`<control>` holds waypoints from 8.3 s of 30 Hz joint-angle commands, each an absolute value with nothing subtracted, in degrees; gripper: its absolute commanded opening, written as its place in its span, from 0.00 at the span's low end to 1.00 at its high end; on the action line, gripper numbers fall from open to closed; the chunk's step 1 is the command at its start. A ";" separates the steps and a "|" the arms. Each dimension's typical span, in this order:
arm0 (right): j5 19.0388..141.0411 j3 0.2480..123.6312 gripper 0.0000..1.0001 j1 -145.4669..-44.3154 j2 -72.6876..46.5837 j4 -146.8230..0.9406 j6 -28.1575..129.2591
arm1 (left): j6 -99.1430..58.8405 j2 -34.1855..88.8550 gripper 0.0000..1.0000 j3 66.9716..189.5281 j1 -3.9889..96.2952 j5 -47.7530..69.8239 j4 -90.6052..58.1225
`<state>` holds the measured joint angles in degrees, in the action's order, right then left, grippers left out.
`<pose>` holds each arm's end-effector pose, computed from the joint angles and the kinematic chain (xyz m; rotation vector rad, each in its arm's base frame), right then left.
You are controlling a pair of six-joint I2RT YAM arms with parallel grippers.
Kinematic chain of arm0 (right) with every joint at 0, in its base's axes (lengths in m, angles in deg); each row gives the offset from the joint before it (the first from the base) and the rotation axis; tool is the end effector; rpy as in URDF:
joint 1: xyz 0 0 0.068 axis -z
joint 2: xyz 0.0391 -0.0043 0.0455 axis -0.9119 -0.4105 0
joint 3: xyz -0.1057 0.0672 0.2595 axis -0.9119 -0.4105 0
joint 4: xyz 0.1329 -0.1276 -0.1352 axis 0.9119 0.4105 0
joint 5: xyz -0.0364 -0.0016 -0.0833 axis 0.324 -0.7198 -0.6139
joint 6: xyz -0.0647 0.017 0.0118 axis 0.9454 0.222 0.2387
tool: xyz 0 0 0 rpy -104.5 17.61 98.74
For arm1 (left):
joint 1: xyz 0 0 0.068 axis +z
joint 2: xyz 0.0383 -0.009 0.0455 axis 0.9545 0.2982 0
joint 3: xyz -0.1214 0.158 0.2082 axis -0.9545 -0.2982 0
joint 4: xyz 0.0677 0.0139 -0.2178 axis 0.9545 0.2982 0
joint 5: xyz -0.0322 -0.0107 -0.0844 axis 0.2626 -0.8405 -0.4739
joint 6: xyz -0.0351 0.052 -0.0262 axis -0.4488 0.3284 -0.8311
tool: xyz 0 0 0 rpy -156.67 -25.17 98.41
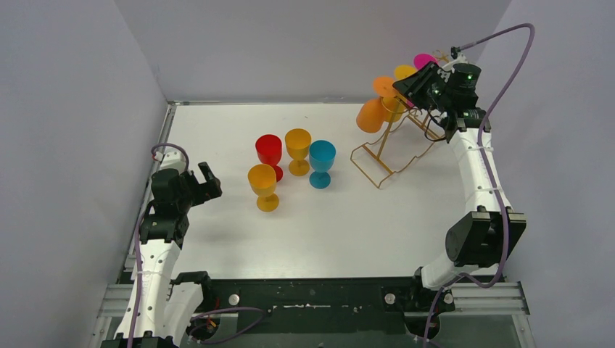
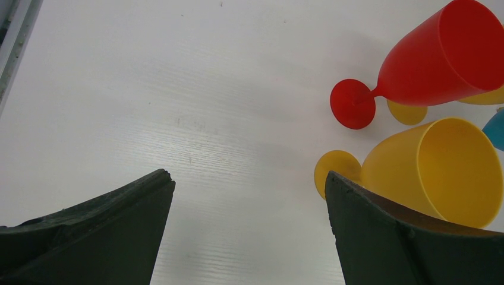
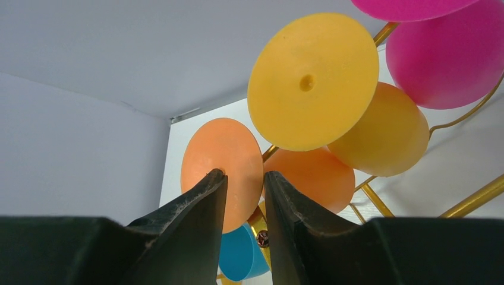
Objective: Take the wine glass off the wine glass rack
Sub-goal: Pick up the wine glass from the wine rack, then place the wine glass at the center of the board.
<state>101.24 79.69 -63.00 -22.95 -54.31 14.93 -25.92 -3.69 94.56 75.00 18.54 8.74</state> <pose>0.3491 0.0096 0.4268 0.3956 1.8947 0.9387 0.1472 0.0053 0.2854 -0.3474 2.0484 -0.1742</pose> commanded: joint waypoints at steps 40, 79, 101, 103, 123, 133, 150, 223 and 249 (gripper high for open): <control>105.00 71.98 0.00 -63.11 -17.11 -70.64 -0.86 | -25.01 -4.08 0.97 94.68 75.22 17.79 5.82; 93.36 68.51 0.00 -67.51 -17.20 -79.16 -11.12 | -24.96 -4.12 0.98 94.72 75.21 17.68 5.86; 85.46 69.68 0.00 -70.38 -18.87 -76.65 -11.00 | -25.05 -3.84 0.97 94.88 75.28 17.53 5.99; 85.15 69.61 0.00 -70.73 -19.17 -77.23 -11.01 | -25.03 -3.85 0.97 94.86 75.25 17.51 5.99; 88.82 72.24 0.00 -72.57 -18.90 -75.76 -6.72 | -25.00 -3.72 0.97 94.93 75.20 17.51 6.08; 98.87 71.55 0.00 -72.71 -17.10 -80.77 -3.73 | -24.67 -5.40 0.97 94.78 75.27 17.50 5.63; 120.12 71.01 0.00 -73.21 -15.44 -87.27 -1.25 | -26.11 -6.50 0.97 94.63 75.21 17.83 4.22; 119.23 41.35 0.16 -108.09 7.55 -69.56 29.44 | -51.03 -7.44 0.00 91.47 36.53 -17.73 -25.66; 113.01 34.29 0.00 -111.73 12.76 -80.28 31.33 | -47.49 -6.59 0.27 90.41 34.23 -20.10 -22.51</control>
